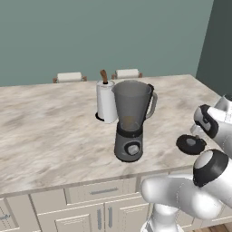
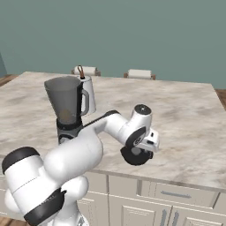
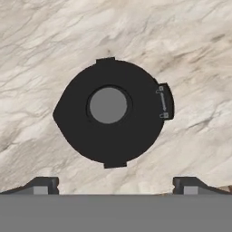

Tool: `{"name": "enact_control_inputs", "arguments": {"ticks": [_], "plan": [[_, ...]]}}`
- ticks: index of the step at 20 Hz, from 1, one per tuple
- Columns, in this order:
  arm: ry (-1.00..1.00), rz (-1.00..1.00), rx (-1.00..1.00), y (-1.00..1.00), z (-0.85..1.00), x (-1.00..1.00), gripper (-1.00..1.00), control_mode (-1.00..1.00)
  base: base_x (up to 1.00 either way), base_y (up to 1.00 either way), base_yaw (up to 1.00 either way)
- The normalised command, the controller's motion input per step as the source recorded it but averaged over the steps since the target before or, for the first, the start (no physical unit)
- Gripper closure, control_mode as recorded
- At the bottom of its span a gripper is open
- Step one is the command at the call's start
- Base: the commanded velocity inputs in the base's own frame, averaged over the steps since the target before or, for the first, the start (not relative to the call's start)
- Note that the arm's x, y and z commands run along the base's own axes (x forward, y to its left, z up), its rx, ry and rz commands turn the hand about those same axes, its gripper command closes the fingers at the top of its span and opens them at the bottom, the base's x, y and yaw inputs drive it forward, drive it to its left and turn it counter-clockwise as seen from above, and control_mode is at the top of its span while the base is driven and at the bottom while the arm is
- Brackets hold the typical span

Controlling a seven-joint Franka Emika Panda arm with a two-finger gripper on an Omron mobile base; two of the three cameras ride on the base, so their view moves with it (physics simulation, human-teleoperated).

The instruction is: Open the blender lid, put the orange in the blender, close the lid, and start the blender.

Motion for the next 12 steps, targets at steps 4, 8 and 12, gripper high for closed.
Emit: {"name": "enact_control_inputs", "arguments": {"ticks": [4, 8, 12], "plan": [[0.0, 0.0, 0.03, 0.02, -0.33, 0.2, -1.0, -1.0, 0.0, 0.0, 0.0], [0.0, 0.0, 0.0, 0.14, -0.29, 0.21, -1.0, -1.0, 0.0, 0.0, 0.0], [0.0, 0.0, 0.0, 0.15, -0.2, 0.17, -1.0, -1.0, 0.0, 0.0, 0.0]]}}
